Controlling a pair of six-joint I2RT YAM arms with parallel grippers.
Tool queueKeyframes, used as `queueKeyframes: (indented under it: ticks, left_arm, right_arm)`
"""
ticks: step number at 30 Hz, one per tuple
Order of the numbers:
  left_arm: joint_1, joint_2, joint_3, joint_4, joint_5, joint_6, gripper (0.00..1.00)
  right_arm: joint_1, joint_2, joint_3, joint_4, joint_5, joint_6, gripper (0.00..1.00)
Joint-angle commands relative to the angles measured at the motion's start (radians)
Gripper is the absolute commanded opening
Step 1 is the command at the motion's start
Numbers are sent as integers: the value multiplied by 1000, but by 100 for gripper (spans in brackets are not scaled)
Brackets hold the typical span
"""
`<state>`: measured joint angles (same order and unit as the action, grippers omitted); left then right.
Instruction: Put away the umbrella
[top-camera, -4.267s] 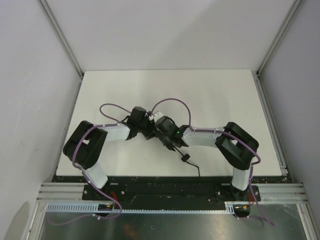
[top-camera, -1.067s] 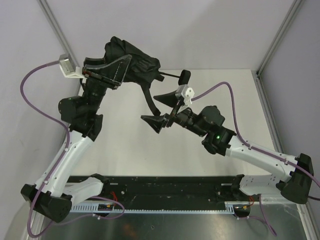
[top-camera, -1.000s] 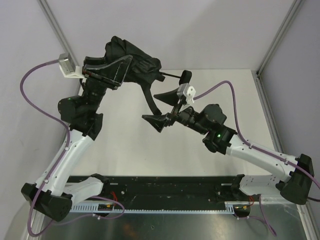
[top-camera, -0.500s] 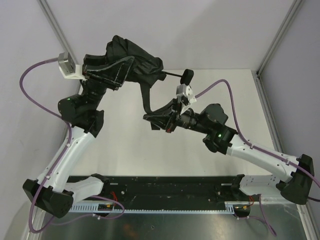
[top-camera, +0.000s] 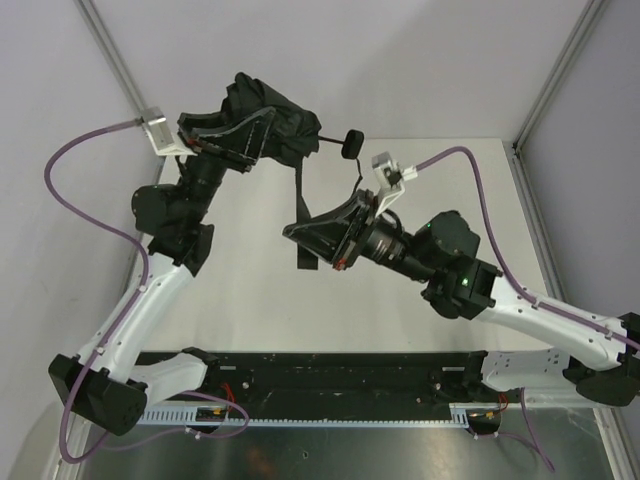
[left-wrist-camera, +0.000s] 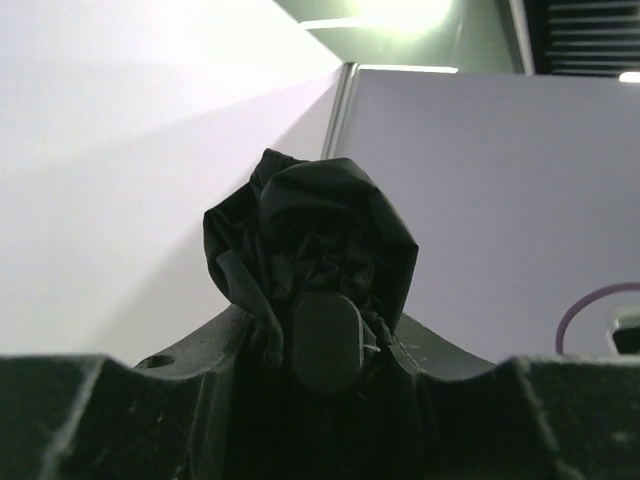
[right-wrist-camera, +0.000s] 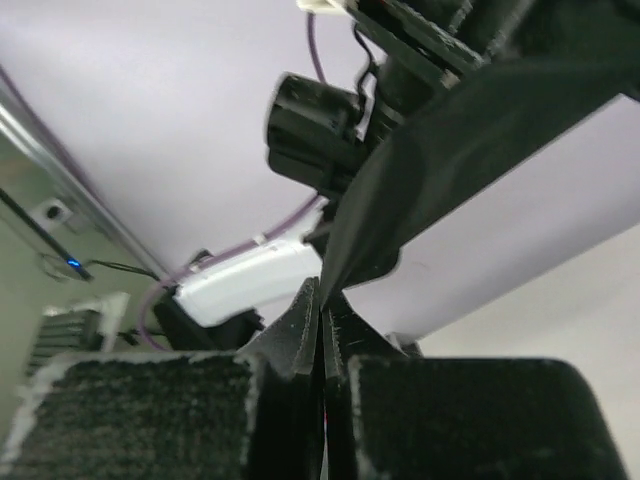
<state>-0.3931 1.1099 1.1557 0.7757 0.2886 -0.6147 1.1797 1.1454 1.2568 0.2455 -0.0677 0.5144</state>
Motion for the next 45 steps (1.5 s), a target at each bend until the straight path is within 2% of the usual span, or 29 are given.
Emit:
queueKeyframes:
  ticks: [1, 4, 6, 8, 13, 15, 17, 21, 24, 30, 33, 36, 41, 42, 45]
  left_arm:
    - [1, -29, -19, 16, -63, 91, 0]
    - [1, -41, -35, 0, -88, 88, 0]
    - [2, -51, -38, -11, -101, 91, 0]
    - [1, -66, -32, -29, -111, 103, 0]
    - [-7, -83, 15, -122, -123, 195, 0]
    - [-20, -85, 32, -165, -132, 259, 0]
    - [-28, -93, 42, -202, -148, 323, 0]
    - [-47, -101, 60, -268, -200, 445, 0]
    - [-64, -105, 66, -295, -250, 512, 0]
    - [-92, -113, 76, -313, -356, 568, 0]
    - [-102, -115, 83, -314, -370, 563, 0]
    - [-111, -128, 76, -315, -390, 553, 0]
    - [-118, -160, 57, -315, -385, 521, 0]
    - [-119, -165, 55, -314, -385, 516, 0]
    - [-119, -175, 53, -315, -390, 496, 0]
  right_arm:
    - [-86, 22, 36, 123, -201, 323, 0]
    - [-135, 22, 23, 183, -292, 402, 2]
    - [-165, -12, 18, 94, -259, 363, 13]
    - [-178, -48, 18, -75, -143, 225, 30]
    - [-150, -40, 37, -383, 167, -100, 89]
    - [-83, 0, 72, -451, 323, -205, 97]
    - [-8, 56, 131, -510, 510, -295, 99]
    - [115, 205, 250, -491, 896, -467, 99]
    - [156, 329, 319, -343, 1122, -614, 99]
    - [174, 539, 356, 169, 1279, -968, 98]
    - [166, 612, 403, 299, 1304, -1053, 93]
    - [133, 671, 425, 441, 1321, -1153, 83]
    - [80, 712, 412, 548, 1312, -1251, 63]
    - [78, 706, 399, 556, 1304, -1262, 56]
    - [73, 675, 353, 529, 1266, -1243, 20]
